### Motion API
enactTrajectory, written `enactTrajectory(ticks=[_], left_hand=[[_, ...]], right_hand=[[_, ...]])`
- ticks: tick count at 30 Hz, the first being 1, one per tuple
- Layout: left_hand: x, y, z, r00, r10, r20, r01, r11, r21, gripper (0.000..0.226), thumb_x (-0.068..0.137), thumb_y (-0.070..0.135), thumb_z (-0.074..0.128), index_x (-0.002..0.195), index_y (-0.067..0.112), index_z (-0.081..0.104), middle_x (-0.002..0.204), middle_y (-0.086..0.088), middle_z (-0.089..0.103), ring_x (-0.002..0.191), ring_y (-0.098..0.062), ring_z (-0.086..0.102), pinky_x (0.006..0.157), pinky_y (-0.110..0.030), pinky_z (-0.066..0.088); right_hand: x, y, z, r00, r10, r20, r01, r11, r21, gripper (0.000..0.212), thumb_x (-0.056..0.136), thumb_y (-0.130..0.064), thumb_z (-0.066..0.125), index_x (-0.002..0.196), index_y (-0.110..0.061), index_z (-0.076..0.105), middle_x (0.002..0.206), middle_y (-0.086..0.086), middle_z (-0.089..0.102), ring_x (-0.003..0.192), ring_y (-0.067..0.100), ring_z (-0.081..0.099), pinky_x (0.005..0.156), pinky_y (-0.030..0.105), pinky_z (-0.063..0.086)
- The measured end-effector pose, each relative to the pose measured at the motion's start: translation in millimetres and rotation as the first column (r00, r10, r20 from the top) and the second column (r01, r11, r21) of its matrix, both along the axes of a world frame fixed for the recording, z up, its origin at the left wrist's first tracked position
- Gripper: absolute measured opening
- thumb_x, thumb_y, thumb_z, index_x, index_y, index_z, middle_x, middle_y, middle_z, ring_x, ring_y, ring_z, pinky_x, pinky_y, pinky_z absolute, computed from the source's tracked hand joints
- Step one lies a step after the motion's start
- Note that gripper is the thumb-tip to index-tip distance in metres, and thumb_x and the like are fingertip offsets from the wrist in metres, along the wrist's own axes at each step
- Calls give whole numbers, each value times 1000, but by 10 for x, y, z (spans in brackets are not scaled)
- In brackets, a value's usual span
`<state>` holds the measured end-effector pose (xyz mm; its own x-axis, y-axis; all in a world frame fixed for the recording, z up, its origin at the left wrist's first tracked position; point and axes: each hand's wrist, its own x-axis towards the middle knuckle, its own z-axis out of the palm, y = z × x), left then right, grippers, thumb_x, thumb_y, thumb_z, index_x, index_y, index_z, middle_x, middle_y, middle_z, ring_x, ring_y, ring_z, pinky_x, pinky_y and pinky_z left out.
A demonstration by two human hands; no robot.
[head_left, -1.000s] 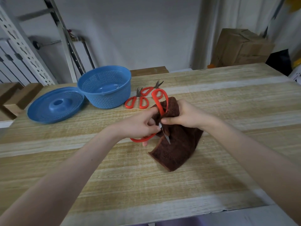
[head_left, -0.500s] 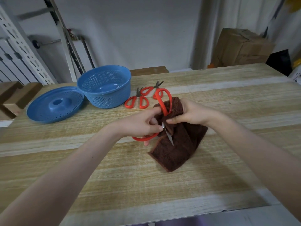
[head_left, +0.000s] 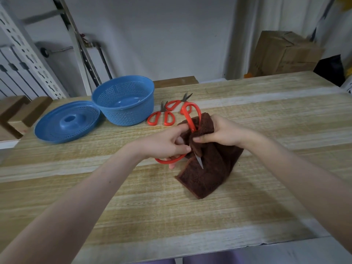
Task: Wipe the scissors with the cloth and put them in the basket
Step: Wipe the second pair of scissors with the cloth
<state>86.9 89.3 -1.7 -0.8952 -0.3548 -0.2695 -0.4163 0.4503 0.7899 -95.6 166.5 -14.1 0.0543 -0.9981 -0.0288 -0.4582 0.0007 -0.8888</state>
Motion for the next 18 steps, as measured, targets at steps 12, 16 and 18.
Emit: enactTrajectory(ticks=[12,16,18], left_hand=[[-15,-35,-99,994,104,42,-99,990,-100,45,96,8,54,136,11,35,57,-5,53,47,-18,54,55,-39,42],[35,-57,-126,993,115,32,-113,992,-54,58,96,11,54,147,17,25,58,-10,57,51,-24,56,55,-38,39],[88,-73,-133,996,91,20,-91,996,-15,62,97,10,53,149,24,22,62,-13,56,51,-23,57,54,-33,40]], right_hand=[[285,-78,-211,963,-262,-61,247,951,-187,8,81,-24,77,84,-27,71,83,-9,71,81,6,65,72,18,48],[294,-91,-207,962,-257,-96,236,954,-185,9,83,-28,75,91,-24,73,87,-7,72,84,4,66,76,19,50],[221,-73,-174,972,-211,-100,199,973,-114,10,84,-26,74,93,-24,72,89,-9,71,86,5,66,78,20,50]])
